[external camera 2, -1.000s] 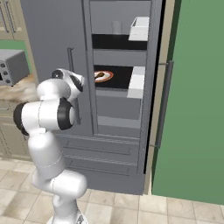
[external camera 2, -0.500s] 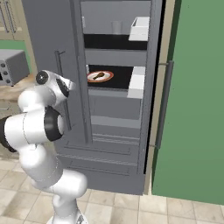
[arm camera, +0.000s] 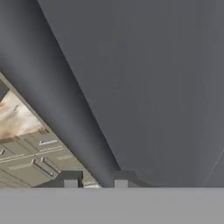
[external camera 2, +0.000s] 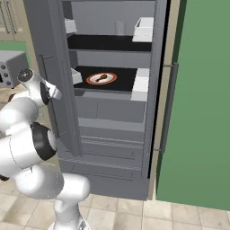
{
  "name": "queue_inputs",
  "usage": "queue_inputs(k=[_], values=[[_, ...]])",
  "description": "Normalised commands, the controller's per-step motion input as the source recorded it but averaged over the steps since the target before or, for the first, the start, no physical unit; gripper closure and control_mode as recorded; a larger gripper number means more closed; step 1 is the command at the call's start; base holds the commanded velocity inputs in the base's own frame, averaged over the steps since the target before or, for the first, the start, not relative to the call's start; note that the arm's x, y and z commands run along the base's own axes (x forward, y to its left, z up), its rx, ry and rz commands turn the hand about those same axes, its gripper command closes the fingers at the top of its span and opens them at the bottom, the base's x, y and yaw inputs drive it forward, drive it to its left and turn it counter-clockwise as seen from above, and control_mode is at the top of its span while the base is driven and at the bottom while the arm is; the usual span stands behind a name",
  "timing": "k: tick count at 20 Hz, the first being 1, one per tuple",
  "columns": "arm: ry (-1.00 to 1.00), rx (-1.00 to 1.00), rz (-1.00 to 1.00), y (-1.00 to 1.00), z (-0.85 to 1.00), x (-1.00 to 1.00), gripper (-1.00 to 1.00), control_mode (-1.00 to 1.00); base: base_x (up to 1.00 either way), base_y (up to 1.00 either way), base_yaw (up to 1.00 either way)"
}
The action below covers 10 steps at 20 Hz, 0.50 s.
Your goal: Retrieve the chicken drumstick from the fridge and place it on the saucepan with marinade on the stove.
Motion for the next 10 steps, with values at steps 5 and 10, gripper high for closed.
queue_inputs(k=[5,10], values=[[0.12,0.06,0.00,0.50,0.00,-0.56,1.00,-1.00,0.00,0.00,0.00],[0.08,0.02,-0.02,0.68,0.00,-0.36,1.00,-1.00,0.00,0.00,0.00]])
